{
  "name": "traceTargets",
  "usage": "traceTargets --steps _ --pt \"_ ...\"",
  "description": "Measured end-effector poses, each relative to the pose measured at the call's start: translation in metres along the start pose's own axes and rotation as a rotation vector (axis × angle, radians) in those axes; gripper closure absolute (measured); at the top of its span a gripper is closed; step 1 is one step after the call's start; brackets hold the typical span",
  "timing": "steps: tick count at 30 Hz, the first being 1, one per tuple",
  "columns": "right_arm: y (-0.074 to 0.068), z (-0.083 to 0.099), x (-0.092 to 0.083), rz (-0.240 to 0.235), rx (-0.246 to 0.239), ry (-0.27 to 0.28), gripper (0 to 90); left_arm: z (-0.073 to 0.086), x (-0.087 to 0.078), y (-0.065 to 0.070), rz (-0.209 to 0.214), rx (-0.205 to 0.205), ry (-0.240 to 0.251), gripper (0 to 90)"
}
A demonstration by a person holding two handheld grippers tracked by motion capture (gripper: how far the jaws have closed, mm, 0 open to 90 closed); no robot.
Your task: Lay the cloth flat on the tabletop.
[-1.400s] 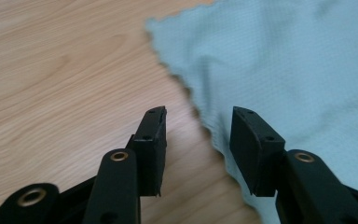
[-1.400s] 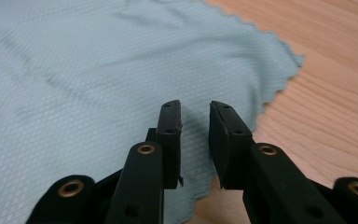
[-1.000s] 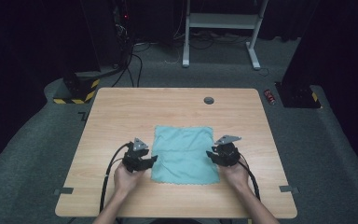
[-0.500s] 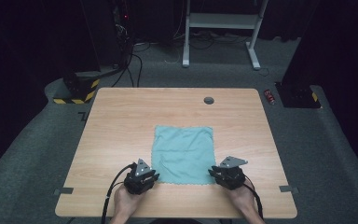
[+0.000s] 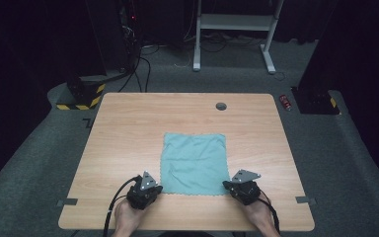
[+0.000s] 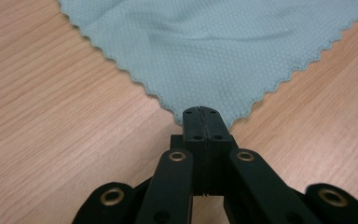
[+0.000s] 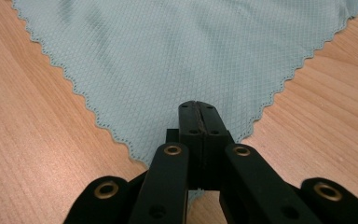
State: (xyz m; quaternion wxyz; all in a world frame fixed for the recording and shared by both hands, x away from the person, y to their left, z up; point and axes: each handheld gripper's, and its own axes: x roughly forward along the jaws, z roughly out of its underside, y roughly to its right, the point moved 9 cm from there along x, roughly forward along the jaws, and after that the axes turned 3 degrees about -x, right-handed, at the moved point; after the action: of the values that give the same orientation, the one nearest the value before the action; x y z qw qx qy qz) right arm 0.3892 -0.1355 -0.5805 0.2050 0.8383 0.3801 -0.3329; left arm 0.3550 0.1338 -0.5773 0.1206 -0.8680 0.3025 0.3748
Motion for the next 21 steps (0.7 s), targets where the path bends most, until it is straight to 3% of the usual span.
traceTargets --steps 1,3,7,10,12,14,17,21 --pt "0.0 0.0 -0.001 -0.002 0.006 0.01 85.4 -0.001 -0.002 0.002 0.007 -0.003 0.025 89.9" --pt "-0.001 -0.002 -0.003 -0.012 0.016 0.035 80.5 -0.004 -0.006 0.004 0.011 0.001 0.051 79.1" --pt "0.0 -0.003 -0.01 -0.002 0.028 0.053 74.4 -0.007 -0.001 0.007 -0.019 0.007 0.042 64.9" --pt "0.0 0.002 -0.01 0.003 0.035 0.036 69.8 -0.005 0.007 0.007 -0.019 0.007 0.023 61.4" --pt "-0.001 0.007 -0.009 0.005 0.046 0.023 68.1 -0.005 0.01 0.009 -0.004 0.001 0.031 64.8" --pt "-0.003 0.01 -0.008 0.014 0.041 0.034 68.9 -0.005 0.011 0.011 0.008 0.013 0.038 74.1" --pt "-0.005 0.01 -0.008 0.011 0.028 0.035 77.3 -0.006 0.011 0.013 0.002 0.044 0.03 88.0" --pt "-0.007 0.008 -0.008 0.019 -0.016 0.013 87.1 -0.007 0.01 0.011 0.02 0.034 0.006 89.4"
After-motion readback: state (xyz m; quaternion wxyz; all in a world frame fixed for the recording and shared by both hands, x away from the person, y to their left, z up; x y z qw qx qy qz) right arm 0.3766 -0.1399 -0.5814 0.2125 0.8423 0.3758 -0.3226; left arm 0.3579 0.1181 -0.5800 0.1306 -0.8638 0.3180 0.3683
